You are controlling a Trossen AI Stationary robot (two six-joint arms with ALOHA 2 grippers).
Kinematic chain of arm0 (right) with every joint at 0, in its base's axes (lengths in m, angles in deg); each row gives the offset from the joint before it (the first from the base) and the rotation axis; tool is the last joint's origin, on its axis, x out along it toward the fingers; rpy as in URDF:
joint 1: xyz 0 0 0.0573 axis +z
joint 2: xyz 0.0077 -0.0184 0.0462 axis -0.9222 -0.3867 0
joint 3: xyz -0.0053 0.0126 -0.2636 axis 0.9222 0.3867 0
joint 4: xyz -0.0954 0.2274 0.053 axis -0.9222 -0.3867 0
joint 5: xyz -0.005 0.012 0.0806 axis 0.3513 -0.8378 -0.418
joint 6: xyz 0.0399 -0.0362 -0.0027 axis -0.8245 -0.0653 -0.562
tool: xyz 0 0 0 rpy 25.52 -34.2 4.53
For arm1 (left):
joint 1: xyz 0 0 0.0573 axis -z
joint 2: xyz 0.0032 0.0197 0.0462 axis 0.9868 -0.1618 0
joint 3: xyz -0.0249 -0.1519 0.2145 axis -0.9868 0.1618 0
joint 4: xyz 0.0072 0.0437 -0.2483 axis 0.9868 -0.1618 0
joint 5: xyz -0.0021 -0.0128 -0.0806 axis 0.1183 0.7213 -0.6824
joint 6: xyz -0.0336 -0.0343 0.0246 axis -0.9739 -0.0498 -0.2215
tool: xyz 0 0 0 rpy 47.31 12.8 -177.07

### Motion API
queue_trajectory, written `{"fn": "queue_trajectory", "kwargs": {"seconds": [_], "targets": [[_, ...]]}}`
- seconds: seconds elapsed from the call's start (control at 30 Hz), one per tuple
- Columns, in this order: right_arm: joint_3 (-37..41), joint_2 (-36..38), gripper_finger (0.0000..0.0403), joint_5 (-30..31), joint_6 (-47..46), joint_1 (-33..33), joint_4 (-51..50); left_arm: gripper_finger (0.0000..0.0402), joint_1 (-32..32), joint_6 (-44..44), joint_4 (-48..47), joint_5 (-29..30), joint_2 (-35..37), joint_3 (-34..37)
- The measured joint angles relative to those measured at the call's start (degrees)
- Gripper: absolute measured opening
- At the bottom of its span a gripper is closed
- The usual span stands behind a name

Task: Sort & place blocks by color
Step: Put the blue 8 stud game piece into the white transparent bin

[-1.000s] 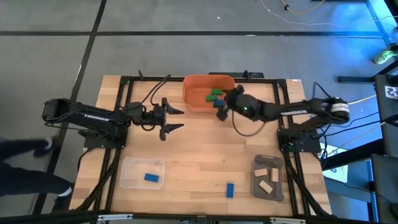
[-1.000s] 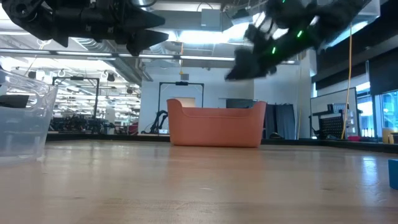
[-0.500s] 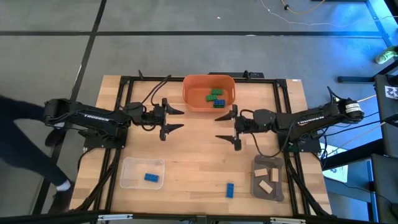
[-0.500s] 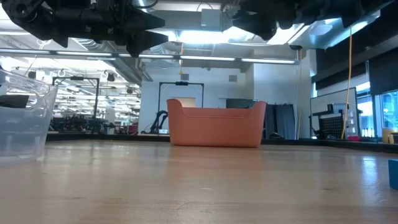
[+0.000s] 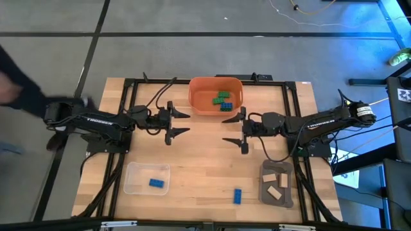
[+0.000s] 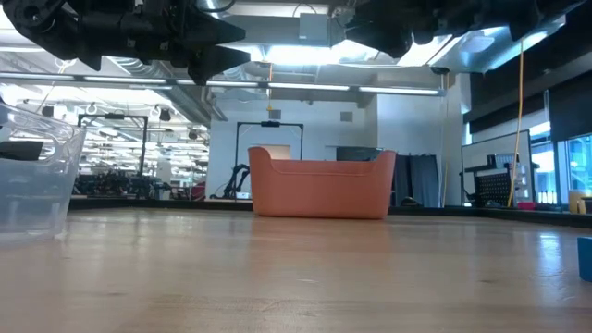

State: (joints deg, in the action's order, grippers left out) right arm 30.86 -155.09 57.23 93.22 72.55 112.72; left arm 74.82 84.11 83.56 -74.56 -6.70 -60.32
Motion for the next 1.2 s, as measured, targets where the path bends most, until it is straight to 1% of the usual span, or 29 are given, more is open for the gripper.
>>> {"fn": "queue_trajectory", "kwargs": {"seconds": [0.2, 1.2], "targets": [[0.00, -0.02, 0.0328, -0.07, -0.04, 0.00, -0.01, 0.0261, 0.00, -1.11, 0.00, 0.02, 0.00, 0.00], [0.00, -0.04, 0.0328, -0.09, -0.09, 0.00, -0.20, 0.0261, 0.00, -1.09, 0.00, 0.00, 0.00, 0.00]]}}
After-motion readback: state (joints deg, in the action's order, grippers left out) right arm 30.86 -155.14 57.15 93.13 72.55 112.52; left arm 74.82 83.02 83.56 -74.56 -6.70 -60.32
